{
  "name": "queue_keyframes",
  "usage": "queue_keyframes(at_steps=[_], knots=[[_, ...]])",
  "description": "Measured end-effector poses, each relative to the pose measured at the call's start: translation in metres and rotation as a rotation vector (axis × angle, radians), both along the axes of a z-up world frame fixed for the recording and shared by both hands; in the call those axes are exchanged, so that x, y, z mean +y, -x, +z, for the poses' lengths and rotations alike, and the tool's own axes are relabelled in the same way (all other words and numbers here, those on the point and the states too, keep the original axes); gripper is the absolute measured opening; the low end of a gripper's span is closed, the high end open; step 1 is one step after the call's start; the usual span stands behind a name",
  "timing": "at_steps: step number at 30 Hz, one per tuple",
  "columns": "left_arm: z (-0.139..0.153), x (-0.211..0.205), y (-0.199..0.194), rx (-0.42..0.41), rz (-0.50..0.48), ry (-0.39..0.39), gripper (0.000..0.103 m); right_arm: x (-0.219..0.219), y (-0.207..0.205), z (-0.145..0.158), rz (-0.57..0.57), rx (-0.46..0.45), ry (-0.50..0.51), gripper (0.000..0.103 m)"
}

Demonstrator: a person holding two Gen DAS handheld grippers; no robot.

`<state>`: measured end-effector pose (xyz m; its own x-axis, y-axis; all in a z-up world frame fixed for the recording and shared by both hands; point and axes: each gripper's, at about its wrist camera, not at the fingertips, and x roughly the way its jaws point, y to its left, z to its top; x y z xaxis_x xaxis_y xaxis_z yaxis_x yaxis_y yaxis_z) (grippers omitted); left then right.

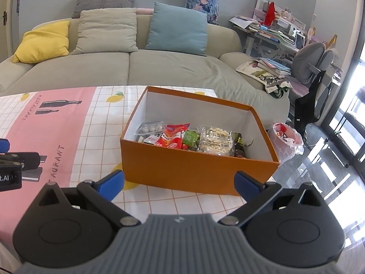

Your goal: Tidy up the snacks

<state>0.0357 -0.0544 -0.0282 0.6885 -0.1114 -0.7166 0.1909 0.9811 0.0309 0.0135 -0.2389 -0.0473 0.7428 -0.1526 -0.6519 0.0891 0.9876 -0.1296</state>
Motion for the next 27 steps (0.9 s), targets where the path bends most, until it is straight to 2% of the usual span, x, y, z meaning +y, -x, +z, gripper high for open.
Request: queue_keyframes(at_steps=[27], knots=[[0.0075,0.0032,0.0079,-0.027,0.014,0.006,0.075,0.0028,0.0089,0.0068,0.012,-0.015,-0.006,0.1]])
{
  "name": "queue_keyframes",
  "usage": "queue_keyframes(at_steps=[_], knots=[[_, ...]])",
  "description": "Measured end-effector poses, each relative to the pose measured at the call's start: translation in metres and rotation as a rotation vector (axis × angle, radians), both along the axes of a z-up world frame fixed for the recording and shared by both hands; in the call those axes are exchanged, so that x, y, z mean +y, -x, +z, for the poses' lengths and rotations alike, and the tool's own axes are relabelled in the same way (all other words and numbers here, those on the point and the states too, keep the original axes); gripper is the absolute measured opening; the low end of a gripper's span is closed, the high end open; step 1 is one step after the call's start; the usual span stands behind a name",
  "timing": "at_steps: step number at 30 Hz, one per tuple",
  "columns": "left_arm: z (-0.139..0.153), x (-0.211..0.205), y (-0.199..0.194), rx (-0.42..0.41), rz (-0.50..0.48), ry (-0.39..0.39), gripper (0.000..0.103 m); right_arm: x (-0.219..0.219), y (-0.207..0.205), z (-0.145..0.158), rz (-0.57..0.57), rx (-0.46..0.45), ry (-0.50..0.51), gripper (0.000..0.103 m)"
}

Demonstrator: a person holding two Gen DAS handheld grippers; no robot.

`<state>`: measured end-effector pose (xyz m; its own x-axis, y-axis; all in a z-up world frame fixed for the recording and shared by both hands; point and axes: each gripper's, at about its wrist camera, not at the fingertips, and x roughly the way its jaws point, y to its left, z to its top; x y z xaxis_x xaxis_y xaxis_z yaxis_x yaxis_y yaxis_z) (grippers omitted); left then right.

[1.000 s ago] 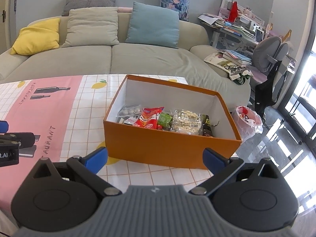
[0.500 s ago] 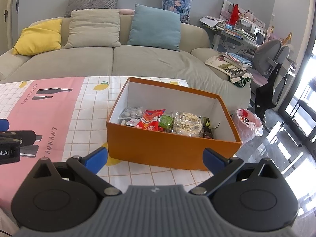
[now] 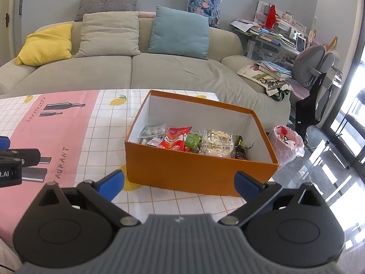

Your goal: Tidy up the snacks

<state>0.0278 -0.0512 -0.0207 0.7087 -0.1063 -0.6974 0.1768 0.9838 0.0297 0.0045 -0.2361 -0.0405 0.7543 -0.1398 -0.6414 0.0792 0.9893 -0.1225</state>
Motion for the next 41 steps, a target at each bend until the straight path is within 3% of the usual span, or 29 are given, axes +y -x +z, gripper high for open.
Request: queue_keyframes(at_steps=[41], knots=[[0.0014,-0.0028,0.0024,-0.011,0.019,-0.016,0.076,-0.0039,0.0003,-0.0061,0.002,0.029,-0.014,0.1]])
